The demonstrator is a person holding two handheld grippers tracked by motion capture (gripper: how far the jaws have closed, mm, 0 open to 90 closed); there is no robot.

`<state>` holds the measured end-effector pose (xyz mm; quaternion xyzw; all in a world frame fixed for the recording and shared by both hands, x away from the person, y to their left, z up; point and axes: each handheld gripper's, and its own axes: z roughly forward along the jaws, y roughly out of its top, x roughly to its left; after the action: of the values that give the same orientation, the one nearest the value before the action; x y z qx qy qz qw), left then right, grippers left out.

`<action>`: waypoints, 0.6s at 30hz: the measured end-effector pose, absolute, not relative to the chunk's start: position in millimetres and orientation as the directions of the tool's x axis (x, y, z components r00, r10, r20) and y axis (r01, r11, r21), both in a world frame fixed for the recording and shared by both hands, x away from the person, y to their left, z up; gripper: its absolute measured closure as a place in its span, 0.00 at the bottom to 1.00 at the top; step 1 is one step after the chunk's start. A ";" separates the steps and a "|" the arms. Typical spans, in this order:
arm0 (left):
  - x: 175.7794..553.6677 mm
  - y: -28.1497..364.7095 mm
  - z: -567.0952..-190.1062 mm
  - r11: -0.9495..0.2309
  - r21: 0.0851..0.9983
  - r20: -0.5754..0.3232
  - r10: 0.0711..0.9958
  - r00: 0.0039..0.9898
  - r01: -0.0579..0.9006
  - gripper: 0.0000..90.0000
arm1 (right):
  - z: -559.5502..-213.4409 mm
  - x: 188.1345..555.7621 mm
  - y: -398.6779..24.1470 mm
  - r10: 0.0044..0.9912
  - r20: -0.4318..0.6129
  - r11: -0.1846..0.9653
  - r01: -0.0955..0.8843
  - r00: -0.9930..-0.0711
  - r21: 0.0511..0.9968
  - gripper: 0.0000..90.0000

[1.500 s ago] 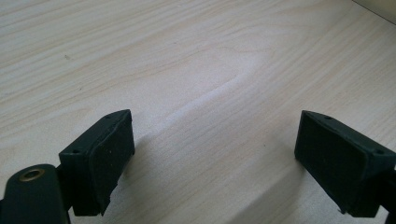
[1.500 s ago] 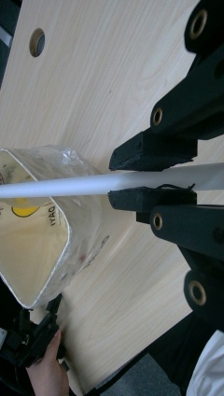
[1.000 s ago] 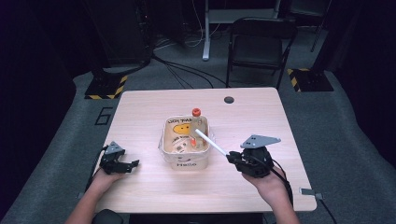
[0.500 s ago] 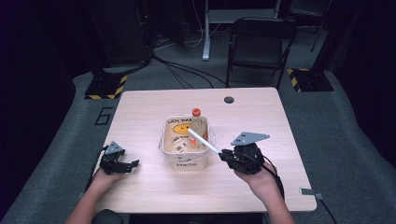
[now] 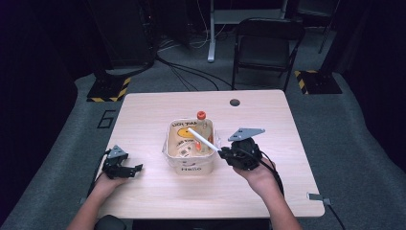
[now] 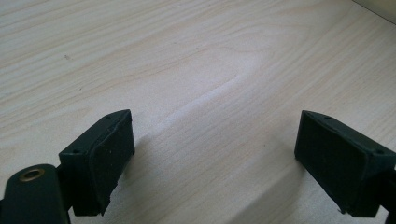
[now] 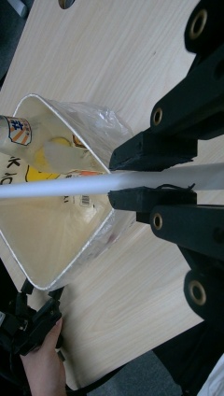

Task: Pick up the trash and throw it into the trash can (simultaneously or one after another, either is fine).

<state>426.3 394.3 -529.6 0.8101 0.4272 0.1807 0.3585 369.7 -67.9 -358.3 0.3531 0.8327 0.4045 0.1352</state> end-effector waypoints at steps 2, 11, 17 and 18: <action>426.3 394.3 -529.6 -0.378 0.735 -0.013 0.822 0.570 0.563 0.13 | -358.7 372.6 -65.9 0.698 0.061 0.428 0.484 -0.713 0.764 0.88; 426.3 394.4 -529.6 -0.380 0.735 -0.012 0.821 0.571 0.562 0.13 | -361.0 388.6 -51.4 0.688 0.045 0.458 0.482 -0.725 0.747 0.88; 426.3 394.3 -529.6 -0.378 0.735 -0.013 0.822 0.570 0.562 0.13 | -362.9 397.1 -41.0 0.679 0.038 0.474 0.477 -0.733 0.740 0.87; 426.3 394.5 -529.5 -0.381 0.734 -0.012 0.821 0.572 0.563 0.13 | -363.1 398.2 -39.5 0.679 0.038 0.475 0.478 -0.733 0.739 0.87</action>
<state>426.3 394.5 -529.5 0.8111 0.4263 0.1804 0.3575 398.2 -39.5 -363.1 0.3407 0.8486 0.3827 0.1315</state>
